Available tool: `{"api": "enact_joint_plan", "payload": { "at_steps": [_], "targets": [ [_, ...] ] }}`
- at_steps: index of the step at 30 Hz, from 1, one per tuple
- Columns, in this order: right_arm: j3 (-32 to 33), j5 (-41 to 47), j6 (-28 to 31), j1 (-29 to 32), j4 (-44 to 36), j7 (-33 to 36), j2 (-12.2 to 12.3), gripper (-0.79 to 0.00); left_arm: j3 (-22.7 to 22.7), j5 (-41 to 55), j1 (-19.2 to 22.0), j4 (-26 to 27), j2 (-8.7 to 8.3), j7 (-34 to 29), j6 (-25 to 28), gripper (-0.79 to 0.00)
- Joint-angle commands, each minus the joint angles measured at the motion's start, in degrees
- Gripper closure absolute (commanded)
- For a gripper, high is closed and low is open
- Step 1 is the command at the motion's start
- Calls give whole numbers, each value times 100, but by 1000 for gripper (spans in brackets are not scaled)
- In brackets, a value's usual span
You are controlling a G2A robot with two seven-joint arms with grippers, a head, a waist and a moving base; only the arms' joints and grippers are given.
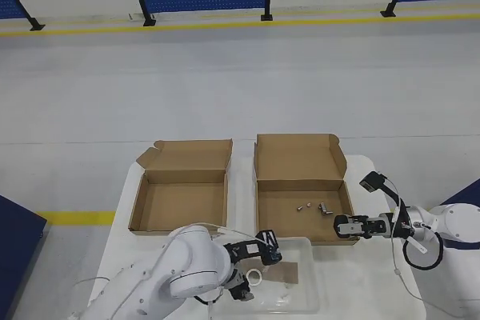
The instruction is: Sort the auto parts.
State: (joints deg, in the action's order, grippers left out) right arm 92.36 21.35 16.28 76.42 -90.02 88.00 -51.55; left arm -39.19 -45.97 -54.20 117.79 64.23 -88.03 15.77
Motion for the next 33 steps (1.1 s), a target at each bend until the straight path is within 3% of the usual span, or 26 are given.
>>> {"api": "enact_joint_plan", "payload": {
  "at_steps": [1,5,10,15,24,29,33],
  "targets": [
    [0,0,0,0,0,0,0,-785,-5,37,-8,6,-1,3,4,-785],
    [0,0,0,0,0,0,0,-785,-5,37,-8,6,-1,3,4,-785],
    [0,0,0,0,0,0,0,-785,402,30,108,-231,67,223,272,-785],
    [0,0,0,0,0,0,0,-785,1038,125,589,-880,270,447,495,-785],
    [0,0,0,0,0,0,0,-785,1650,20,1125,-1832,670,524,381,-785],
    [0,0,0,0,0,0,0,-785,1818,-11,1239,-1987,820,511,221,-785],
    [0,0,0,0,0,0,0,-785,1824,-79,1265,-1930,832,493,176,-785]
  ]
}}
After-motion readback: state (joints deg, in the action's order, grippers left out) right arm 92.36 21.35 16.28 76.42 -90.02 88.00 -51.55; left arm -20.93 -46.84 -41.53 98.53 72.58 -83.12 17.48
